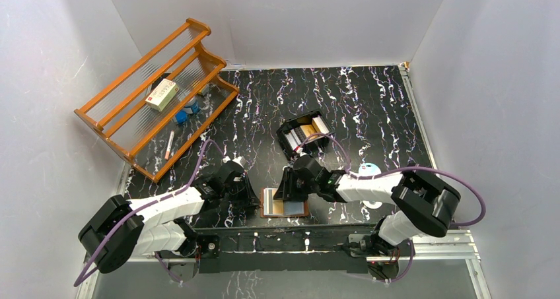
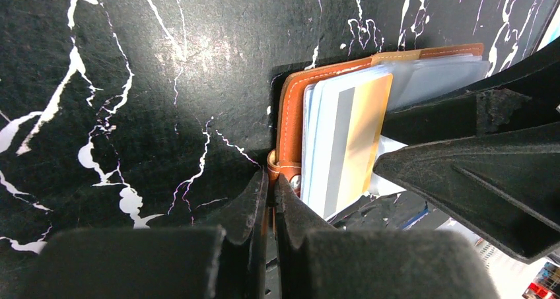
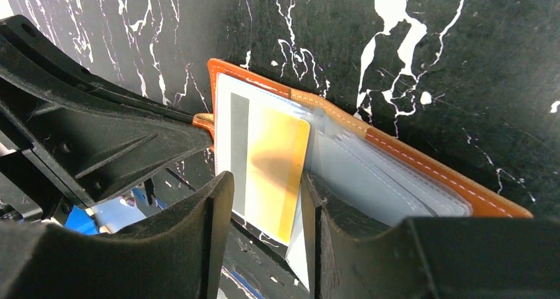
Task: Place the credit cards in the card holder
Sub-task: Insert the credit card into the card holder.
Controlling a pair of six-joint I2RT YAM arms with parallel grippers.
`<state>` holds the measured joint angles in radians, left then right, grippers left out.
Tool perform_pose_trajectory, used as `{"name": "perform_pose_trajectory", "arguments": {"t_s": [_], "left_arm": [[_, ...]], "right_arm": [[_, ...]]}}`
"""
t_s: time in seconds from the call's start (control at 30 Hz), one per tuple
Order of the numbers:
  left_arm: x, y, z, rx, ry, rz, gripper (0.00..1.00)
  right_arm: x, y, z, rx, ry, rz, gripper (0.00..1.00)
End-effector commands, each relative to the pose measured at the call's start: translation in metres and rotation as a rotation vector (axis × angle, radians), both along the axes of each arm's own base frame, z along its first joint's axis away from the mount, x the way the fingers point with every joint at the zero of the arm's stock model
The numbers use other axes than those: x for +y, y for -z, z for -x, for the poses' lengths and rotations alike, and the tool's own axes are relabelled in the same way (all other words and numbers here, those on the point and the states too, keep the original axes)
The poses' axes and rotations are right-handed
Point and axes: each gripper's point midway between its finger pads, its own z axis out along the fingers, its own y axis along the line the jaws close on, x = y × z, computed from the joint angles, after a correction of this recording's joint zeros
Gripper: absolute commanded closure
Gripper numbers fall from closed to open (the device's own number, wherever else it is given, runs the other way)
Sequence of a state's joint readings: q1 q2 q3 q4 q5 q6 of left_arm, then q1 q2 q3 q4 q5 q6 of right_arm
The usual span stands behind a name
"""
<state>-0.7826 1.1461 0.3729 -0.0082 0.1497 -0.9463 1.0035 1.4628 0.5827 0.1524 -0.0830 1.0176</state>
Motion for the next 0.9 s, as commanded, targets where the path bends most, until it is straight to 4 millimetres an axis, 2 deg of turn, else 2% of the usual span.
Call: {"name": "perform_pose_trajectory", "arguments": {"t_s": [0.0, 0.13, 0.23, 0.4, 0.5, 0.67, 0.77, 0.87], "left_arm": [[0.0, -0.001, 0.004, 0.005, 0.012, 0.009, 1.0], [-0.001, -0.002, 0.004, 0.006, 0.015, 0.015, 1.0], [-0.002, -0.004, 0.003, 0.002, 0.015, 0.022, 1.0], [-0.003, -0.008, 0.003, -0.013, 0.019, 0.033, 1.0], [-0.003, -0.009, 0.002, -0.015, 0.029, 0.029, 1.0], [-0.004, -0.009, 0.004, -0.015, 0.034, 0.035, 1.0], [-0.004, -0.011, 0.003, -0.02, 0.033, 0.041, 1.0], [-0.005, -0.013, 0.002, -0.025, 0.033, 0.046, 1.0]], "right_arm": [[0.01, -0.01, -0.002, -0.019, -0.024, -0.01, 0.5], [0.001, -0.021, -0.007, -0.09, -0.053, 0.037, 0.48], [-0.01, -0.036, -0.014, -0.162, -0.037, 0.067, 0.42], [-0.022, -0.07, -0.04, -0.317, -0.049, 0.147, 0.33], [-0.031, -0.092, -0.07, -0.426, -0.04, 0.241, 0.31], [-0.056, -0.13, -0.134, -0.62, -0.018, 0.479, 0.29], [-0.074, -0.141, -0.17, -0.69, -0.002, 0.605, 0.28], [-0.094, -0.144, -0.204, -0.705, 0.033, 0.697, 0.29]]}}
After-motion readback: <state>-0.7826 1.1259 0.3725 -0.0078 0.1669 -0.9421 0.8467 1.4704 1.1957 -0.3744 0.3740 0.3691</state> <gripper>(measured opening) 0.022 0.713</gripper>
